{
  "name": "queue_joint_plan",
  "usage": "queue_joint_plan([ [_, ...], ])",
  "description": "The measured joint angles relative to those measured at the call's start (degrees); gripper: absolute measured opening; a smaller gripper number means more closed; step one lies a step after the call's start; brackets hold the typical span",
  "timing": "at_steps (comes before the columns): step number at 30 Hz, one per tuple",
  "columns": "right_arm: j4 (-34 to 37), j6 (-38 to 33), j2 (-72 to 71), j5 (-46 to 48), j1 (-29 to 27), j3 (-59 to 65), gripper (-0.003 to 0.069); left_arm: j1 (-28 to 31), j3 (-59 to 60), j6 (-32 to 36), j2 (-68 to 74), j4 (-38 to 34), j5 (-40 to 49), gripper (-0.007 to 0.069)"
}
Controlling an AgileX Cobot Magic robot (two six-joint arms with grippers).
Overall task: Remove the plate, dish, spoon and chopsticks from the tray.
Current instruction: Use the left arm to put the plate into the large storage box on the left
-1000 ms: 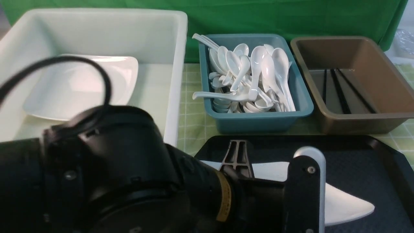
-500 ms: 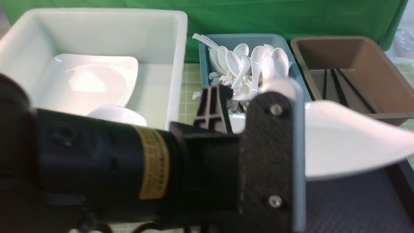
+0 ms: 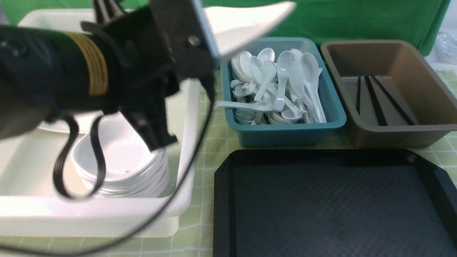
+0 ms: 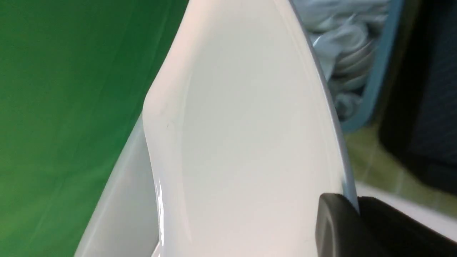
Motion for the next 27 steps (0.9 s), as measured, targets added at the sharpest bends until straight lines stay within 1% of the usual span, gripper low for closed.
queue_joint_plan([
  [3,0.9,-1.1,1.0,0.3,0.0,0.0,0.0090,6.7,0.0,-0.1,2.6,0.0,-0.8,0.0030],
  [4,1.1,-1.7,1.2,0.6,0.0,0.0,0.0090,10.4,0.0,-0.2,4.5,-0.3,-1.2,0.0030],
  [6,1.4,-2.3,1.8,1.4,0.0,0.0,0.0090,15.1,-0.4,-0.4,7.2,-0.9,-1.4,0.0030],
  [7,1.4,-2.9,2.1,2.2,0.0,0.0,0.0090,18.4,-1.0,-0.7,10.1,-1.4,-1.4,0.0030],
  [10,1.7,-3.3,2.3,3.4,0.0,0.1,0.0090,22.4,-3.1,-2.0,15.8,-2.2,-1.4,0.0031],
  [13,2.0,-3.3,2.3,5.5,0.0,0.1,0.0090,24.6,-6.0,-3.2,20.8,-2.5,-1.3,0.0031],
  [15,2.3,-3.5,2.3,6.3,0.0,0.1,0.0090,24.9,-7.6,-3.7,22.8,-2.6,-1.1,0.0031],
  [20,3.0,-4.5,2.3,8.6,0.0,0.1,0.0090,24.9,-13.2,-3.9,29.0,-2.5,-0.3,0.0031],
  [27,5.3,-4.9,2.3,9.6,0.0,0.1,0.0090,24.9,-15.0,-4.4,33.8,0.1,0.9,0.0031],
])
